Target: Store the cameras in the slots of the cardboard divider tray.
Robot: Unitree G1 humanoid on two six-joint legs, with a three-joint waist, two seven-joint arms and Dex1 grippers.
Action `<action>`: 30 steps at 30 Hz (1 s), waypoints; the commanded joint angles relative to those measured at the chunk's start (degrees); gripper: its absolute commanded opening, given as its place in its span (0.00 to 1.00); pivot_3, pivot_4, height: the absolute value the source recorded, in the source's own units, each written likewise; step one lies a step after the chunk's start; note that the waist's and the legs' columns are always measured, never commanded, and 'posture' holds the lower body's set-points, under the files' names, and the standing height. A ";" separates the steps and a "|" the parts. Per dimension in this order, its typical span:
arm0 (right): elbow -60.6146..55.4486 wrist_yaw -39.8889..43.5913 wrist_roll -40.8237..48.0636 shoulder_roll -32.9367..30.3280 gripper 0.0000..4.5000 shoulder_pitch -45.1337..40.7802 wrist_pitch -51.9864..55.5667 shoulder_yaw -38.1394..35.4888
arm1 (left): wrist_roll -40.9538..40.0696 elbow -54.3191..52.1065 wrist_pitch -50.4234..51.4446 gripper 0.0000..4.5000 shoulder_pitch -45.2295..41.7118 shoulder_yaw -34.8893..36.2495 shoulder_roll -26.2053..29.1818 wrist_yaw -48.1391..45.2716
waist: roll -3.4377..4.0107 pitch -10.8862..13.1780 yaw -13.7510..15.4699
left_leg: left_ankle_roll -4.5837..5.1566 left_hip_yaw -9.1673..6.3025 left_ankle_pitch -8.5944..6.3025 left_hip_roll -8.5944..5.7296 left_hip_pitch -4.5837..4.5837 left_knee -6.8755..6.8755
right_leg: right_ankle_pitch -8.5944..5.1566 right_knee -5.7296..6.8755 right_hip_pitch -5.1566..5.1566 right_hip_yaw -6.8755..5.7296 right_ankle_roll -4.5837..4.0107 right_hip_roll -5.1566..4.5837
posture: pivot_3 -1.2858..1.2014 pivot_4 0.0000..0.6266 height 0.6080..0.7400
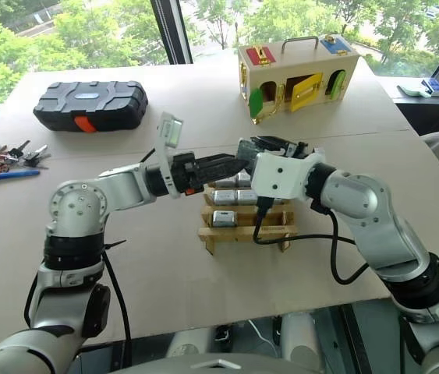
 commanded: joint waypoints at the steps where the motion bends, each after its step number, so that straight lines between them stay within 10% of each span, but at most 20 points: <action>1: -1.55 0.20 -0.01 0.59 0.43 -0.62 -0.95 -0.71 | -0.25 -0.45 -0.77 0.76 -1.52 0.91 -1.16 -0.69 | 0.00 0.00 0.00 | 0.00 0.00 0.00 0.00 0.00 0.00 | 0.00 0.00 0.00 0.00 0.00 0.00 | 0.52 0.24 1.00; 4: -1.20 0.46 0.15 1.27 0.43 -1.08 -0.80 -0.74 | 0.22 -0.08 -0.68 0.76 -1.94 0.68 -1.91 -1.10 | 0.00 0.00 0.00 | 0.02 -0.01 -0.01 0.00 0.00 0.00 | -0.01 0.00 0.00 0.00 0.02 0.00 | 0.52 0.24 1.00; 10: -0.74 0.92 -0.01 1.96 0.43 -1.35 -0.67 -0.77 | 1.83 1.76 -1.08 0.20 -3.43 0.48 -2.94 -2.58 | 0.00 0.00 -0.05 | 0.05 0.01 -0.03 0.00 0.00 0.00 | -0.02 0.00 0.00 0.00 0.03 0.01 | 0.52 0.24 1.00; 12: -0.89 1.53 1.22 2.14 0.43 -0.82 0.20 -1.17 | 2.29 2.12 -0.94 0.18 -3.77 0.49 -3.02 -3.22 | 0.00 0.00 -0.03 | 0.04 0.00 -0.02 -0.01 0.00 0.00 | -0.01 0.00 0.00 0.00 0.03 0.01 | 0.52 0.24 1.00; 17: -1.68 0.85 4.73 2.11 0.95 2.75 3.69 -6.31 | 6.42 1.57 -3.21 0.18 -4.35 -1.48 0.43 -9.77 | -0.01 0.00 0.03 | 0.05 -0.02 -0.03 -0.01 0.00 0.00 | -0.01 0.00 0.01 -0.02 0.03 0.01 | 0.52 0.24 1.00; 25: -8.01 15.84 38.79 -2.66 0.98 23.13 11.51 -38.85 | 22.98 2.10 -18.38 0.18 -6.91 -15.31 16.05 -40.07 | 0.00 0.02 0.15 | 0.19 -0.07 -0.13 0.04 -0.10 0.00 | 0.01 -0.07 -0.02 -0.11 -0.05 -0.05 | 0.52 0.24 1.00; 30: -5.70 22.42 45.93 -7.69 0.98 27.26 8.10 -45.08 | 28.63 4.08 -22.45 0.18 -9.37 -19.22 17.06 -47.21 | 0.00 0.02 -0.01 | 0.21 -0.11 -0.14 0.10 -0.03 0.00 | -0.11 -0.08 0.02 -0.12 0.14 -0.08 | 0.52 0.24 1.00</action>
